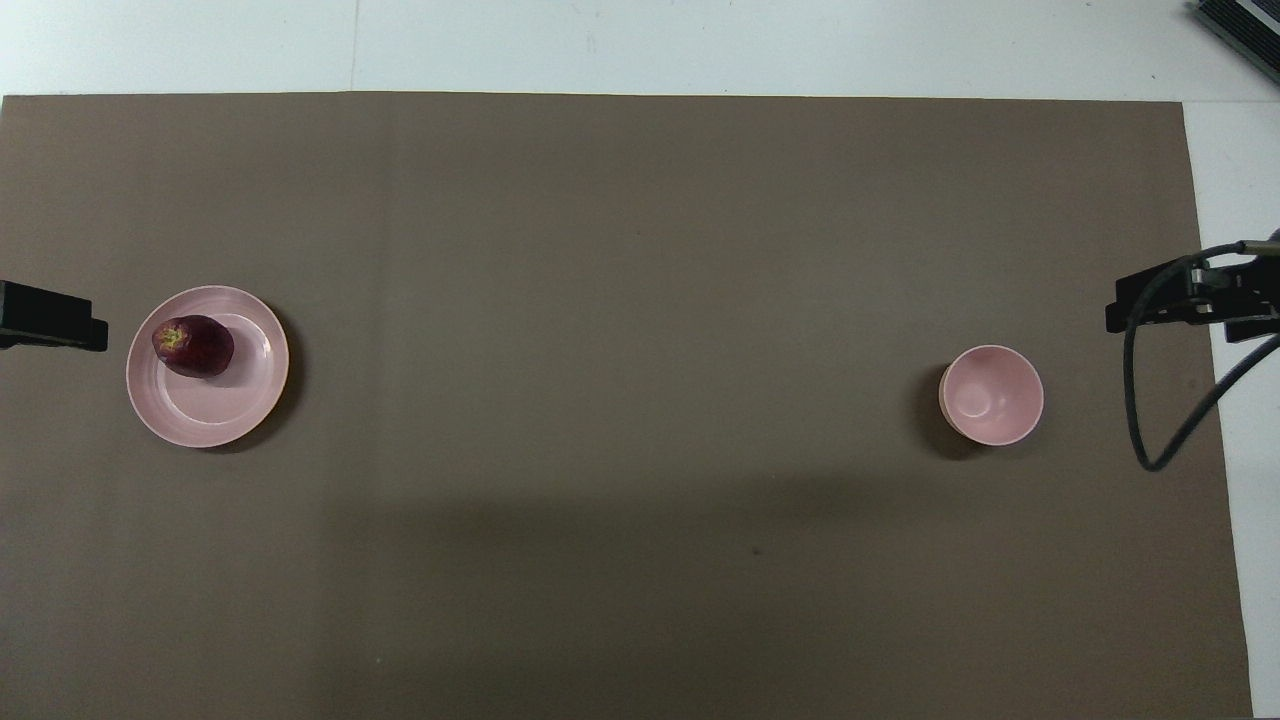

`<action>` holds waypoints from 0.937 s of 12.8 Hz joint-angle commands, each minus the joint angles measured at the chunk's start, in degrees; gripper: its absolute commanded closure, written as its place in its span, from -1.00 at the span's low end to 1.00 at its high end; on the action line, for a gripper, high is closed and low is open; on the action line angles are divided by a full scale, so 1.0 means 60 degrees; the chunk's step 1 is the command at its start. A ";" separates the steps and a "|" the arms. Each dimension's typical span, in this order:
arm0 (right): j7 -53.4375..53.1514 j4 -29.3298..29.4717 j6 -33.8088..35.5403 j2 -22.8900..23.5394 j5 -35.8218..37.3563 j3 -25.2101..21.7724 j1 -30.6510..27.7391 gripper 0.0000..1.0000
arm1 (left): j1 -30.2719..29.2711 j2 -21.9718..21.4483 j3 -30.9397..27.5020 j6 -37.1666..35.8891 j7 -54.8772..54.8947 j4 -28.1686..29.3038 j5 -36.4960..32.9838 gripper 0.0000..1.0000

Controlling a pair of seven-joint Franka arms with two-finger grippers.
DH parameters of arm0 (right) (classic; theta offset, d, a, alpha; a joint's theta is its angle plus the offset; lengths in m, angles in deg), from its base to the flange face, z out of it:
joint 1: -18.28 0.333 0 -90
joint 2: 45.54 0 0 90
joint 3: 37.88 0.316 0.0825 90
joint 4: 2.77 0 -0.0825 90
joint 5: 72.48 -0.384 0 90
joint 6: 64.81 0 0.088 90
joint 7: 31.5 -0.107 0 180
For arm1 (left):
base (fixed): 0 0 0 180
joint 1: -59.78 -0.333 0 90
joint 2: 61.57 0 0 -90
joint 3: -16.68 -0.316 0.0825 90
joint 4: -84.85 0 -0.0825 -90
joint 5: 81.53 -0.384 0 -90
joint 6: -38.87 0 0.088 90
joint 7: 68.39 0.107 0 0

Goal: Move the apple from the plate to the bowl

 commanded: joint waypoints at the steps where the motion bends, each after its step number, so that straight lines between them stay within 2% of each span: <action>1: -0.0007 0.0184 0.0182 0.0071 0.0013 0.0053 -0.0060 -1.00 | -0.0025 -0.0201 -0.0008 -0.0115 -0.0091 0.0176 0.0027 -1.00; 12: -0.0007 0.0184 0.0182 0.0071 -0.0002 0.0053 -0.0060 -1.00 | -0.0025 -0.0201 -0.0008 -0.0115 -0.0106 0.0176 0.0027 -1.00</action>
